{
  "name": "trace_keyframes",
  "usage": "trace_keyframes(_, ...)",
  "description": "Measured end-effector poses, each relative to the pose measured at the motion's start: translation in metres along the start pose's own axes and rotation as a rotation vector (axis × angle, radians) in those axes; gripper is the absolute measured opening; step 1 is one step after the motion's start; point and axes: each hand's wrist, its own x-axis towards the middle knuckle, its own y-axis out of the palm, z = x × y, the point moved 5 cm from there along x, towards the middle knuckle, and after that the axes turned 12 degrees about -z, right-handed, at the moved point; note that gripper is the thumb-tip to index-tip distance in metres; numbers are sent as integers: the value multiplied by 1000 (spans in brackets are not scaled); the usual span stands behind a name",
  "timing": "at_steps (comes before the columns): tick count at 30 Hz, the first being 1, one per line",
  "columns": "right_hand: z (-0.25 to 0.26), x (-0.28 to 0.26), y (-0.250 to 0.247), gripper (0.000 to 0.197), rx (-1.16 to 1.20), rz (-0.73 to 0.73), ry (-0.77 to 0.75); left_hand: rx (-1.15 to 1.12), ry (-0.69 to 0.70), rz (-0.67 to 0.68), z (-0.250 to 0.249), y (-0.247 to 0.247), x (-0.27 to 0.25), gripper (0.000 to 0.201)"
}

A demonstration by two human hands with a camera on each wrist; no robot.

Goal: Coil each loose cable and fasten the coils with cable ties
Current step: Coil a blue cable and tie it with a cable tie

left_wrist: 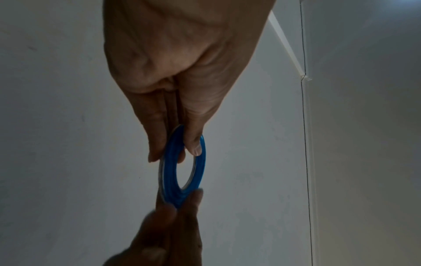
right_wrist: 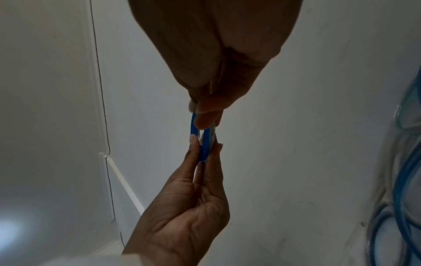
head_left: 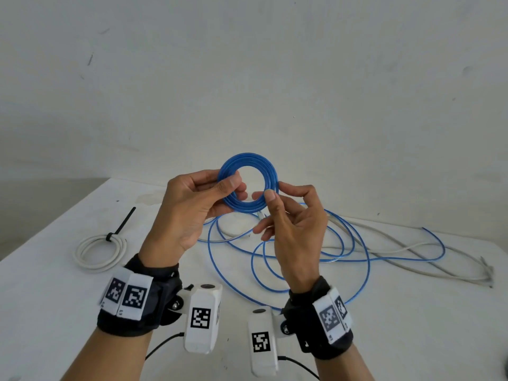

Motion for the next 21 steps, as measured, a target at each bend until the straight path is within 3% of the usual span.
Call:
trace_keyframes(2, -2, 0, 1, 24, 3, 8, 5, 13, 5, 6, 1, 1, 0, 23)
trace_keyframes(5, -2, 5, -3, 16, -11, 19, -15, 81, 3, 70, 1, 4, 0, 30)
trace_keyframes(10, -5, 14, -8, 15, -126, 234, -2, 274, -60, 232, 1, 10, -4, 55)
trace_keyframes(17, -1, 14, -11, 19, -295, 378, -58, 529, -145, 321, 13, 21, -14, 50)
trace_keyframes(21, 1, 12, -8, 19, -284, 381, -79, 509, -164, 273, 14, 23, -14, 46)
